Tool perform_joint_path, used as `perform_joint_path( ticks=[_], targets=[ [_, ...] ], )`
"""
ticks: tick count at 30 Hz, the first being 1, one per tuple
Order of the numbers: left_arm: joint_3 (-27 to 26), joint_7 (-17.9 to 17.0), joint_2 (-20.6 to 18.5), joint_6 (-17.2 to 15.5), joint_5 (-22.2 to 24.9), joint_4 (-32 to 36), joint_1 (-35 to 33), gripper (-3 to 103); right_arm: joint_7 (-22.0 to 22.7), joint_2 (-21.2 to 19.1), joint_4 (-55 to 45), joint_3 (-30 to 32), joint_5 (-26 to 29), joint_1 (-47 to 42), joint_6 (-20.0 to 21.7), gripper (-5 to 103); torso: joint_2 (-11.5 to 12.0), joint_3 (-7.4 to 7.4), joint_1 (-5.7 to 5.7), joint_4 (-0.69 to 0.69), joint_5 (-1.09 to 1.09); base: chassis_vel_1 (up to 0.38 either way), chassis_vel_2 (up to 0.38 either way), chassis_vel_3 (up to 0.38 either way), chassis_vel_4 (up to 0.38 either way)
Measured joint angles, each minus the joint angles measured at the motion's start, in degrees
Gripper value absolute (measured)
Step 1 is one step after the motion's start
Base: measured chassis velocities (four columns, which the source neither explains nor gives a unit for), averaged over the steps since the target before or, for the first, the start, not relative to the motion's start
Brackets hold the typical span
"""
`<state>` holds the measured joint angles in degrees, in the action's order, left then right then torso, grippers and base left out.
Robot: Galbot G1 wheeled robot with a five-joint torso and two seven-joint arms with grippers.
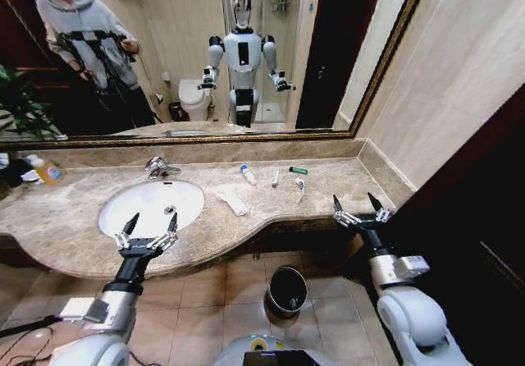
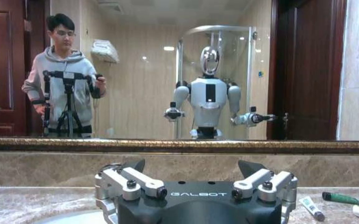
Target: Pick up the trash from the sink and place it in the trash bin.
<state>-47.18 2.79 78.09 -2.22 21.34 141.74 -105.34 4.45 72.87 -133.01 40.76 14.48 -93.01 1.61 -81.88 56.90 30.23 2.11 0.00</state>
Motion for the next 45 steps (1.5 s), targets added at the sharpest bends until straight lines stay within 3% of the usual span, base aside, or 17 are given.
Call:
perform_joint_path(
  ticks=[10, 28, 36, 39, 45],
  targets=[
    [0.00, 0.00, 0.00, 0.00, 0.00, 0.00, 0.00, 100, -1.54, 0.82, -0.11, -0.60, -0.30, -0.37, -2.67, 100, 0.00, 0.00, 0.00, 0.00, 0.00, 0.000, 0.000, 0.000, 0.000],
    [0.00, 0.00, 0.00, 0.00, 0.00, 0.00, 0.00, 100, -2.39, 1.74, 0.75, -1.88, -1.68, -0.34, -3.05, 100, 0.00, 0.00, 0.00, 0.00, 0.00, 0.000, 0.000, 0.000, 0.000],
    [0.00, 0.00, 0.00, 0.00, 0.00, 0.00, 0.00, 100, -2.34, -0.48, 5.81, -3.44, -0.39, 3.04, -0.19, 100, 0.00, 0.00, 0.00, -0.01, -0.01, 0.000, 0.000, 0.000, 0.000],
    [0.00, 0.00, 0.00, 0.00, 0.00, 0.00, 0.00, 100, -2.13, -3.24, 12.66, -7.10, 1.23, 8.89, 2.78, 100, 0.00, 0.00, 0.00, 0.01, 0.01, 0.000, 0.000, 0.000, 0.000],
    [0.00, 0.00, 0.00, 0.00, 0.00, 0.00, 0.00, 100, -1.49, -4.20, 18.93, -11.48, 1.96, 14.26, 3.62, 100, 0.00, 0.01, 0.01, 0.00, 0.01, 0.000, 0.000, 0.000, 0.000]
  ],
)
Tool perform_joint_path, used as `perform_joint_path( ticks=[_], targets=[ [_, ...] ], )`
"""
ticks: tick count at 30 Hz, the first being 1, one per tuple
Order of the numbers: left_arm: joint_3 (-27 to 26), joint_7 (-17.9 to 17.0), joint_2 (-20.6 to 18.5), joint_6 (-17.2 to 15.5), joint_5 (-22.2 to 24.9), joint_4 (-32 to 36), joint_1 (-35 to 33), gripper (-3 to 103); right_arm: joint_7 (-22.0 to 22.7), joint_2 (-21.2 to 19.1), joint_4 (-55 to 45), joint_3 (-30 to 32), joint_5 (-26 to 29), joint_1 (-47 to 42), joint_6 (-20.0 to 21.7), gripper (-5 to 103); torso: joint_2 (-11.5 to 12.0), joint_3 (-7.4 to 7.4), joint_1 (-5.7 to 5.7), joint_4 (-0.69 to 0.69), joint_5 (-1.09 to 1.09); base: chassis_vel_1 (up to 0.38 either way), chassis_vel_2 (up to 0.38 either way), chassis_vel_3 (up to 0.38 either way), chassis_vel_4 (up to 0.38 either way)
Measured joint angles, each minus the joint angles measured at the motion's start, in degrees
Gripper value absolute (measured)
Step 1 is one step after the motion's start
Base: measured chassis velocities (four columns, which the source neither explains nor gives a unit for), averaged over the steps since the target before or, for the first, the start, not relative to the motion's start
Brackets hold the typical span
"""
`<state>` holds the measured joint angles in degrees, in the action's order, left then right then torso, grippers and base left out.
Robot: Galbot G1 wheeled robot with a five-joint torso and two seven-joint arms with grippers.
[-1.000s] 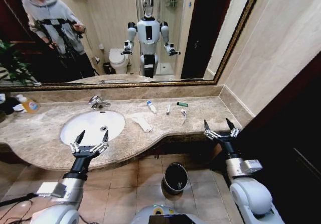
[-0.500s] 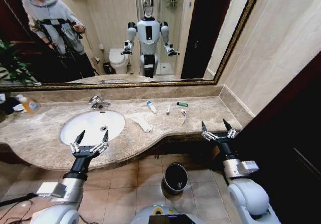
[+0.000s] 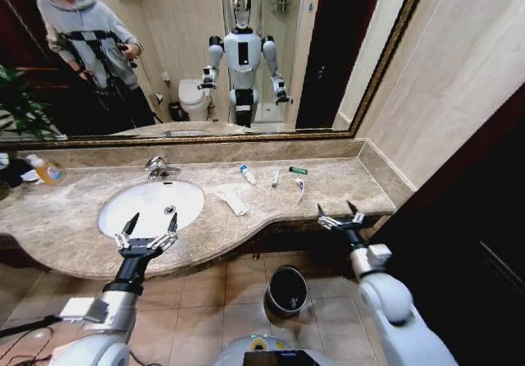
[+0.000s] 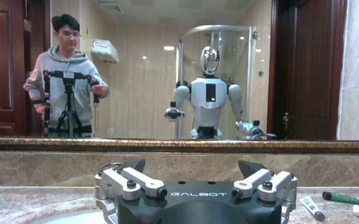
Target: Pick up the trash from the sink and place it in the trash bin.
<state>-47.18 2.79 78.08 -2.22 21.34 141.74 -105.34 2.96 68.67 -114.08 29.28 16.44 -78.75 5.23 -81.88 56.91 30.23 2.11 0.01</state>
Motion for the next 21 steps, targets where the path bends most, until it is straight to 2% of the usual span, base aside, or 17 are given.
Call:
perform_joint_path(
  ticks=[2, 9, 11, 14, 18, 19, 21],
  targets=[
    [0.00, 0.00, 0.00, 0.00, 0.00, 0.00, 0.00, 100, 0.24, -0.11, 2.49, -3.64, 0.06, 3.60, 0.33, 100, 0.00, 0.00, -0.01, 0.00, -0.01, 0.000, 0.000, 0.000, 0.000],
    [0.01, 0.03, 0.00, 0.00, 0.00, 0.00, 0.00, 100, 1.87, 0.39, 9.98, -10.20, -0.01, 12.66, -0.05, 100, 0.00, 0.00, 0.00, 0.00, -0.02, 0.000, 0.000, 0.000, 0.000],
    [0.00, 0.02, 0.00, 0.00, 0.00, 0.00, 0.00, 100, 1.93, 0.39, 10.41, -10.46, -0.01, 13.14, -0.06, 100, 0.00, 0.00, 0.00, 0.01, -0.01, 0.000, 0.000, 0.000, 0.000],
    [0.00, 0.00, 0.00, 0.00, 0.00, 0.00, -0.01, 100, 2.90, 0.42, 16.87, -13.97, -0.17, 19.12, -0.32, 100, 0.00, 0.00, 0.00, 0.01, 0.00, 0.000, 0.000, 0.000, 0.000],
    [0.00, 0.00, 0.00, 0.00, 0.00, 0.00, 0.00, 100, 3.69, 0.76, 21.21, -15.45, -1.88, 21.93, -0.81, 100, 0.00, 0.00, 0.00, 0.01, -0.02, 0.000, 0.000, 0.000, 0.000],
    [0.00, 0.00, 0.00, 0.00, 0.00, 0.00, 0.00, 100, 3.92, 0.99, 23.01, -15.62, -3.03, 22.78, -1.15, 103, 0.00, 0.00, 0.00, 0.01, -0.01, 0.000, 0.000, 0.000, 0.000],
    [0.00, 0.00, 0.00, 0.00, 0.00, 0.00, 0.00, 100, 4.36, 1.31, 24.77, -15.51, -4.10, 23.29, -1.72, 100, 0.00, 0.00, 0.00, 0.00, -0.01, 0.000, 0.000, 0.000, 0.000]
  ],
)
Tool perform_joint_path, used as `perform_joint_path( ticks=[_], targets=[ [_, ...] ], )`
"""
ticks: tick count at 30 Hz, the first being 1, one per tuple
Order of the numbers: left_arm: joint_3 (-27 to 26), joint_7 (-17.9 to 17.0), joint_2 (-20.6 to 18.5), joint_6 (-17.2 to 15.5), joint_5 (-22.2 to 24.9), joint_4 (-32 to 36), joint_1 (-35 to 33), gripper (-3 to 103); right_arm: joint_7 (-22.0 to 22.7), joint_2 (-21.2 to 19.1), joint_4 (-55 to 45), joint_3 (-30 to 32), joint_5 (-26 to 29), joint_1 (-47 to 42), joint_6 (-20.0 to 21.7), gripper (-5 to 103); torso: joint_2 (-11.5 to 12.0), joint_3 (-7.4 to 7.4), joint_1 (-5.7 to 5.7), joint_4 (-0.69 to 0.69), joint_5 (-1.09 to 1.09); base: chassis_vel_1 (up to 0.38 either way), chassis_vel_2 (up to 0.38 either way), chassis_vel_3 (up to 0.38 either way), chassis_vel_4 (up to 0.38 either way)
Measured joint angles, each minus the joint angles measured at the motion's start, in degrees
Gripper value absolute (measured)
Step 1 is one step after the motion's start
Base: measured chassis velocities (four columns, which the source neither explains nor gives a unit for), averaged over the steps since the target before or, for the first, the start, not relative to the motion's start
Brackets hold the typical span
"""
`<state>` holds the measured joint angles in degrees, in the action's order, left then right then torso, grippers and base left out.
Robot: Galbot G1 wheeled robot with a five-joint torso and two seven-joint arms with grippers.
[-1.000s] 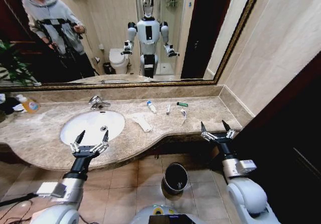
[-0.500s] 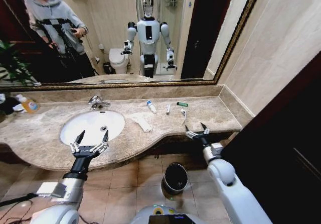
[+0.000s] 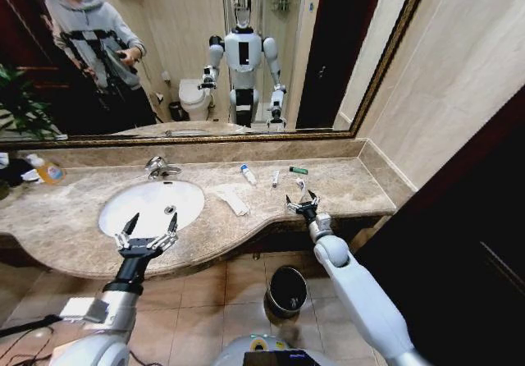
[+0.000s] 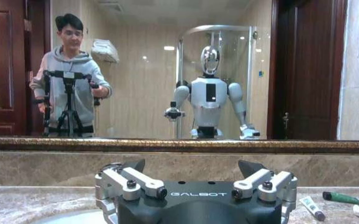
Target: Pick up the trash from the sink and place it in the trash bin.
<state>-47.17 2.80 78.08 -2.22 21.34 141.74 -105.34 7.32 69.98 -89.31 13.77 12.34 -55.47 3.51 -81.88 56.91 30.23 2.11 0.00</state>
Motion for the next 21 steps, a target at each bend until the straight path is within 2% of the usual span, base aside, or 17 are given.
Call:
perform_joint_path(
  ticks=[1, 4, 5, 8, 10, 13, 14, 17, 19, 21],
  targets=[
    [0.00, 0.00, 0.00, 0.00, 0.00, 0.00, 0.00, 100, 0.00, 0.00, 0.00, 0.00, 0.00, 0.00, 0.00, 100, 0.00, 0.00, 0.00, 0.00, 0.00, 0.000, 0.000, 0.000, 0.000],
    [0.00, 0.00, 0.00, 0.00, 0.00, 0.00, 0.00, 100, 0.46, 0.26, 1.10, 0.65, -0.45, 0.05, -0.76, 85, 0.00, 0.00, 0.00, -0.01, -0.01, 0.000, 0.000, 0.000, 0.000],
    [0.00, 0.00, 0.00, 0.00, 0.00, 0.00, 0.00, 100, 0.46, 0.26, 1.10, 0.65, -0.45, 0.05, -0.76, 85, 0.00, 0.00, 0.00, -0.01, -0.01, 0.000, 0.000, 0.000, 0.000],
    [0.00, 0.00, 0.00, 0.00, 0.00, 0.00, 0.00, 100, 0.51, 0.60, 1.30, 0.71, -0.85, -0.14, -1.31, 68, 0.00, 0.00, 0.00, 0.00, 0.00, 0.000, 0.000, 0.000, 0.000],
    [0.00, 0.00, 0.00, 0.00, 0.00, 0.00, 0.00, 100, 0.58, 0.73, 1.27, 0.71, -0.93, -0.18, -1.32, 68, 0.00, 0.00, 0.00, 0.00, 0.00, 0.000, 0.000, 0.000, 0.000],
    [0.00, 0.00, 0.00, 0.00, 0.00, 0.00, 0.00, 100, 1.07, 0.88, 0.85, 0.68, -1.06, -0.35, -1.32, 52, 0.00, 0.00, 0.00, 0.00, 0.00, 0.000, 0.000, 0.000, 0.000],
    [0.00, 0.00, 0.00, 0.00, 0.00, 0.00, 0.00, 100, 1.07, 0.88, 0.85, 0.68, -1.06, -0.35, -1.32, 52, 0.00, 0.00, 0.00, 0.00, 0.00, 0.000, 0.000, 0.000, 0.000],
    [0.00, 0.00, 0.00, 0.00, 0.00, 0.00, 0.00, 100, 1.29, 0.74, 0.12, 0.87, -1.06, -0.71, -1.28, 35, 0.00, 0.00, -0.01, 0.00, 0.00, 0.000, 0.000, 0.000, 0.000],
    [0.00, 0.00, 0.00, 0.00, 0.00, 0.00, 0.00, 100, 1.31, 0.68, -0.04, 0.97, -1.05, -0.79, -1.26, 35, 0.00, 0.00, -0.01, 0.00, 0.00, 0.000, 0.000, 0.000, 0.000],
    [0.00, 0.00, 0.00, 0.00, 0.00, 0.00, 0.00, 100, 1.35, 0.37, -0.66, 1.44, -0.97, -1.13, -1.15, 25, 0.00, -0.01, -0.01, 0.00, 0.00, 0.000, 0.000, 0.000, 0.000]
  ],
)
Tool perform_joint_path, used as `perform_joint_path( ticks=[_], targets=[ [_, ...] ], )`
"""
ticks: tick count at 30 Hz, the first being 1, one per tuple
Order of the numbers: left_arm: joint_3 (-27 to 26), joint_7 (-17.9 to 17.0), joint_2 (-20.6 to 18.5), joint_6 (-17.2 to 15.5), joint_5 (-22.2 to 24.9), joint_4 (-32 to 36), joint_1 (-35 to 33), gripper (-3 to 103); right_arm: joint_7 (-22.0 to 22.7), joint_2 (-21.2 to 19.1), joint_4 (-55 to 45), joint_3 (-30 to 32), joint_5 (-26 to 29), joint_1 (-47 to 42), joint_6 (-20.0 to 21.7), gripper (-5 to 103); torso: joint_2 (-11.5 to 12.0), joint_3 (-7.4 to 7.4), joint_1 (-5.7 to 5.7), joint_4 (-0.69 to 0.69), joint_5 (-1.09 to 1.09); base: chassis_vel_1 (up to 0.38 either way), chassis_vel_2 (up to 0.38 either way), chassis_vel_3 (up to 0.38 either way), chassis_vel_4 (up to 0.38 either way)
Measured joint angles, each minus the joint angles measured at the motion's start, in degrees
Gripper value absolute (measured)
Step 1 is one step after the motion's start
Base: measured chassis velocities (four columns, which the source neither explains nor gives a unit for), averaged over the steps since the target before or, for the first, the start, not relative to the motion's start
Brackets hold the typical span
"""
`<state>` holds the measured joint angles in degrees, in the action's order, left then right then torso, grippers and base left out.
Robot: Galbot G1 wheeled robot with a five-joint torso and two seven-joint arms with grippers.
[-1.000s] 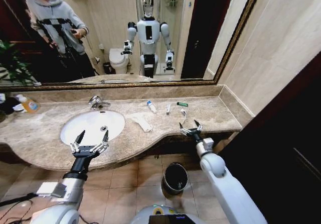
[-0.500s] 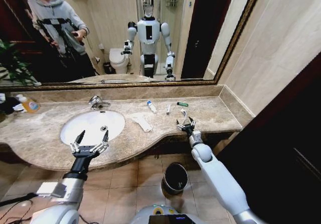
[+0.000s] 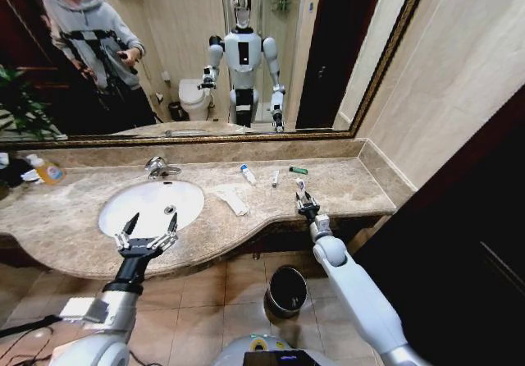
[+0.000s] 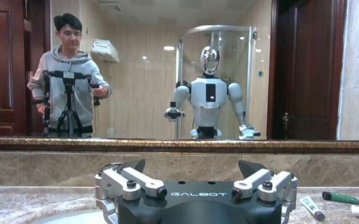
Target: Pick up the trash from the sink and place it in the trash bin.
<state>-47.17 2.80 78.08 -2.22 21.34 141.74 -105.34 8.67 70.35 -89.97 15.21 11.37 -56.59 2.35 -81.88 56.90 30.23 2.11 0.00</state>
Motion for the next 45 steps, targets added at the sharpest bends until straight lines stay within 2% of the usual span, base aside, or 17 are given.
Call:
perform_joint_path(
  ticks=[4, 6, 8, 16, 20, 22, 23, 25, 26, 29, 30, 33, 35, 37, 39, 41, 45],
  targets=[
    [0.00, 0.00, 0.00, 0.00, -0.01, 0.00, 0.00, 100, 0.01, -0.33, -0.80, 0.60, 0.25, -0.52, 0.12, 9, 0.00, 0.00, 0.00, 0.00, 0.00, 0.000, 0.000, 0.000, 0.000],
    [0.00, 0.00, 0.00, 0.00, 0.00, 0.00, 0.00, 100, 0.01, -0.37, -0.89, 0.69, 0.29, -0.59, 0.13, 9, 0.00, 0.00, 0.00, 0.00, 0.00, 0.000, 0.000, 0.000, 0.000],
    [0.00, 0.00, 0.00, 0.00, 0.00, 0.00, 0.00, 100, 0.02, -0.53, -1.38, 1.14, 0.46, -0.98, 0.17, 1, 0.00, 0.00, 0.00, 0.00, 0.00, 0.000, 0.000, 0.000, 0.000],
    [0.00, 0.00, 0.00, 0.00, 0.00, 0.00, 0.00, 100, -0.01, -1.12, -4.31, 3.05, 1.00, -3.31, 0.15, 0, 0.00, 0.00, 0.00, 0.01, 0.01, 0.000, 0.000, 0.000, 0.000],
    [0.00, 0.00, 0.00, 0.00, 0.00, 0.00, 0.00, 100, -0.84, -2.29, -8.50, 6.44, 1.61, -7.55, -1.18, 0, 0.00, 0.00, 0.00, 0.01, 0.00, 0.000, 0.000, 0.000, 0.000],
    [0.00, 0.02, 0.00, 0.00, 0.00, 0.00, 0.00, 100, -2.52, -3.23, -11.07, 9.26, 0.45, -11.86, -5.98, 0, 0.00, 0.00, 0.00, 0.00, 0.00, 0.000, 0.000, 0.000, 0.000],
    [0.00, 0.02, 0.00, 0.00, 0.00, 0.00, 0.00, 100, -2.52, -3.23, -11.07, 9.26, 0.45, -11.86, -5.98, 0, 0.00, 0.00, 0.00, 0.00, 0.00, 0.000, 0.000, 0.000, 0.000],
    [0.00, 0.00, 0.00, 0.00, 0.00, 0.00, 0.00, 100, -3.38, -3.60, -15.14, 12.80, 0.11, -19.33, -10.75, 0, 0.00, -0.01, 0.00, 0.00, 0.01, 0.000, 0.000, 0.000, 0.000],
    [0.00, 0.00, 0.00, 0.00, 0.00, 0.00, 0.00, 100, -3.38, -3.60, -15.14, 12.80, 0.11, -19.33, -10.75, 0, 0.00, -0.01, 0.00, 0.00, 0.01, 0.000, 0.000, 0.000, 0.000],
    [0.00, 0.00, 0.00, 0.00, 0.00, 0.00, 0.00, 100, -3.27, -2.36, -19.57, 16.46, 0.97, -29.10, -15.99, 0, -0.02, -0.01, -0.01, -0.01, -0.01, 0.000, 0.000, 0.000, 0.000],
    [0.00, 0.00, 0.00, 0.00, 0.00, 0.00, 0.00, 100, -3.27, -2.36, -19.57, 16.46, 0.97, -29.10, -15.99, 0, -0.02, -0.01, -0.01, -0.01, -0.01, 0.000, 0.000, 0.000, 0.000],
    [0.00, 0.00, 0.00, 0.00, 0.00, 0.00, 0.00, 100, -4.00, -0.69, -20.58, 17.86, -0.25, -39.31, -22.97, 0, -0.02, -0.01, -0.01, -0.02, 0.00, 0.000, 0.000, 0.000, 0.000],
    [0.00, 0.00, 0.00, 0.00, 0.00, 0.00, 0.00, 100, -4.27, -0.43, -20.29, 17.75, -0.81, -41.36, -24.51, 0, -0.02, -0.01, -0.01, -0.02, 0.00, 0.000, 0.000, 0.000, 0.000],
    [0.00, 0.00, 0.00, 0.00, 0.00, 0.00, 0.00, 100, -4.63, 0.30, -17.07, 16.16, -3.31, -45.19, -27.82, 0, -0.02, -0.01, -0.01, -0.02, 0.00, 0.000, 0.000, 0.000, 0.000],
    [0.00, 0.00, 0.00, 0.00, 0.00, 0.00, 0.00, 100, -4.98, 0.99, -13.65, 14.85, -5.19, -45.75, -29.11, 0, -0.02, -0.01, -0.01, 0.00, -0.02, 0.000, 0.000, 0.000, 0.000],
    [0.00, 0.00, 0.00, 0.00, 0.00, 0.00, 0.00, 100, -5.28, 1.43, -11.63, 14.24, -6.06, -45.66, -29.43, 0, -0.02, -0.01, -0.01, -0.01, -0.01, 0.000, 0.000, 0.000, 0.000],
    [0.00, 0.00, 0.00, 0.00, 0.00, 0.00, 0.00, 100, -6.90, 3.89, 2.44, 11.11, -10.02, -39.75, -29.33, 0, -0.02, 0.00, -0.01, -0.01, -0.01, 0.000, 0.000, 0.000, 0.000]
  ],
)
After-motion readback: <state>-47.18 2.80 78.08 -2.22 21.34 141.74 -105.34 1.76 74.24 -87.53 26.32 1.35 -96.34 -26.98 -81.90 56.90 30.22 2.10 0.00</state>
